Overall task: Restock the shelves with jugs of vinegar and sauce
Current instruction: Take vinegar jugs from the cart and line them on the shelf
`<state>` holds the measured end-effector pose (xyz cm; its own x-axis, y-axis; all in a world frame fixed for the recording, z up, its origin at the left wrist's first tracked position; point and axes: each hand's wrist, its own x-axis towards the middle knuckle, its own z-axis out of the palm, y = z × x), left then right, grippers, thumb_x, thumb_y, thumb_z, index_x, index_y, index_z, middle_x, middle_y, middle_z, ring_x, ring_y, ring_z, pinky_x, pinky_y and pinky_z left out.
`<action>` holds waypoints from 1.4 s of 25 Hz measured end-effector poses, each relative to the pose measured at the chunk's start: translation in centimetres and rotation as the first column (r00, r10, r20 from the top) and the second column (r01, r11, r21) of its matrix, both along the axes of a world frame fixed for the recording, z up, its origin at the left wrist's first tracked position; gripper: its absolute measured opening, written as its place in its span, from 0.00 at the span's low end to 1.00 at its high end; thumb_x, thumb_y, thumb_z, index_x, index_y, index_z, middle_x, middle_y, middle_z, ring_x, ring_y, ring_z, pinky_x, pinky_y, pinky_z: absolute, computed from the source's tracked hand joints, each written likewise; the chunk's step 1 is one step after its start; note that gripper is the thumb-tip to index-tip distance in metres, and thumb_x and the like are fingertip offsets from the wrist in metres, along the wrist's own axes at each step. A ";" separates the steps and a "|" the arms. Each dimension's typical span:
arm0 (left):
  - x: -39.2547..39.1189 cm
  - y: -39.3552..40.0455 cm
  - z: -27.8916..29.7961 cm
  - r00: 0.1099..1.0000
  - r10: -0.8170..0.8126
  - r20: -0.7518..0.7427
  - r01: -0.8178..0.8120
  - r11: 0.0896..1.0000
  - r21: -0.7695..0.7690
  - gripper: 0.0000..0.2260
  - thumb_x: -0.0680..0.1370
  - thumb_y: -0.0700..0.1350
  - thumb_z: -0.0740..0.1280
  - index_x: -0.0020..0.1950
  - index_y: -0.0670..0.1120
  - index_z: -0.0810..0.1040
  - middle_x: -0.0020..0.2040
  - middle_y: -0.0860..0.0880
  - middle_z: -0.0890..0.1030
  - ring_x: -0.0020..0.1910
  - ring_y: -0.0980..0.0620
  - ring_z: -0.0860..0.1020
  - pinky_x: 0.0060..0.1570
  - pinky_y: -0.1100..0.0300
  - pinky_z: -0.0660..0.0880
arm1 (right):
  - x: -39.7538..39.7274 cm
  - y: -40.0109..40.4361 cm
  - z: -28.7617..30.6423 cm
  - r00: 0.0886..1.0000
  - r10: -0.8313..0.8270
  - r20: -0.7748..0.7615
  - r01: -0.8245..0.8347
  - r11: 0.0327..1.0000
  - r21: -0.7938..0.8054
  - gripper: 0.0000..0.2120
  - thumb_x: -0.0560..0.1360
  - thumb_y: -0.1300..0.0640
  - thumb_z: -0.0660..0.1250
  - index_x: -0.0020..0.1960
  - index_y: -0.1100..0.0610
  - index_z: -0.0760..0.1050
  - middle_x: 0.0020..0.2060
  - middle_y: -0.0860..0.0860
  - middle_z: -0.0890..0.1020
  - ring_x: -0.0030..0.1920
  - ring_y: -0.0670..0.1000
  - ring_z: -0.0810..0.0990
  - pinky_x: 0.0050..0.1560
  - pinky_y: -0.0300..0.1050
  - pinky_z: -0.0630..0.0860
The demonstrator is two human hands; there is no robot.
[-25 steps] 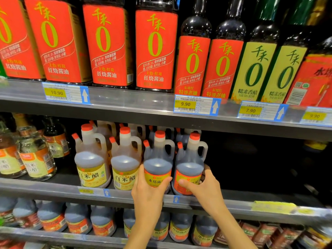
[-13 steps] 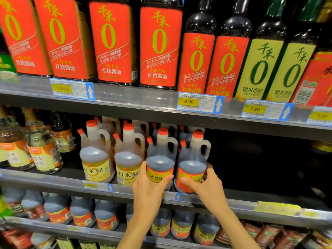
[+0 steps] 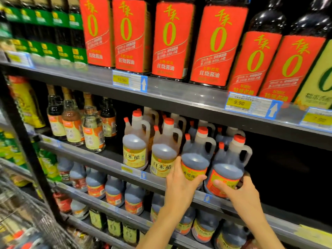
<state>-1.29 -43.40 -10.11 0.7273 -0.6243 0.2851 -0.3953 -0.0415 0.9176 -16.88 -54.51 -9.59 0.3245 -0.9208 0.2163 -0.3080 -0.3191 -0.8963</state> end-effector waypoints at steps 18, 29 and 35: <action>1.8 3.5 -1.2 0.949 0.305 0.079 -0.290 0.943 -0.162 0.29 0.74 0.57 0.76 0.70 0.52 0.70 0.61 0.58 0.68 0.60 0.60 0.69 0.62 0.57 0.72 | 0.1 -0.2 0.3 0.998 -0.019 -0.058 0.020 1.000 0.006 0.31 0.67 0.45 0.82 0.63 0.50 0.69 0.52 0.46 0.80 0.50 0.52 0.82 0.45 0.49 0.77; 6.2 3.7 0.2 0.983 0.185 0.012 -0.184 0.983 -0.027 0.36 0.70 0.55 0.80 0.74 0.48 0.70 0.67 0.49 0.78 0.67 0.49 0.75 0.67 0.50 0.74 | -0.5 0.6 1.0 0.997 0.054 -0.054 -0.052 0.998 0.037 0.29 0.70 0.46 0.80 0.63 0.50 0.69 0.51 0.43 0.78 0.49 0.39 0.78 0.41 0.38 0.74; 6.8 3.9 0.2 0.986 0.162 0.046 -0.159 0.986 -0.054 0.33 0.70 0.54 0.81 0.71 0.49 0.73 0.64 0.50 0.81 0.63 0.49 0.77 0.64 0.54 0.75 | -0.4 0.6 1.0 0.997 0.060 -0.048 -0.058 0.998 0.032 0.29 0.71 0.46 0.80 0.64 0.48 0.68 0.50 0.37 0.77 0.48 0.38 0.78 0.40 0.35 0.73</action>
